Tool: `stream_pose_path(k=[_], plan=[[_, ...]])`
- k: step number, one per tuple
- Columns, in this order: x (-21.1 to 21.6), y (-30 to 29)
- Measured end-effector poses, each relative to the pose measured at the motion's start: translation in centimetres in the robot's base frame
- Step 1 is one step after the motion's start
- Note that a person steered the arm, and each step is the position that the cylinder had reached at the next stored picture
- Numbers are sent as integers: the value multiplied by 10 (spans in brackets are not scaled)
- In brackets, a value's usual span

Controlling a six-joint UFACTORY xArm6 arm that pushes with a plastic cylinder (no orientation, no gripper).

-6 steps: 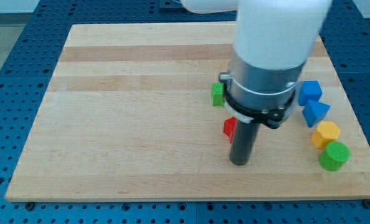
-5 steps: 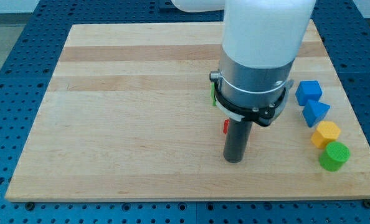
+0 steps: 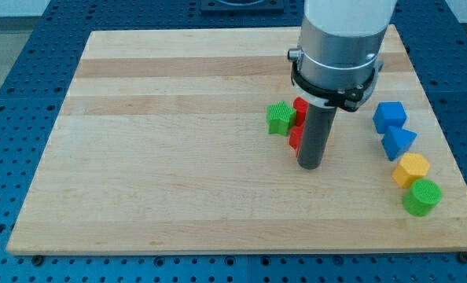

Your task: Push the red star into the red circle

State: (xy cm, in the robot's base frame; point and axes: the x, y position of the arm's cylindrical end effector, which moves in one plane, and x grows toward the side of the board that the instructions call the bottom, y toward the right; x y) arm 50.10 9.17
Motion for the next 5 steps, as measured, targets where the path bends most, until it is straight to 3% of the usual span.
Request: stream_pose_path(k=[5], plan=[[-75, 38]])
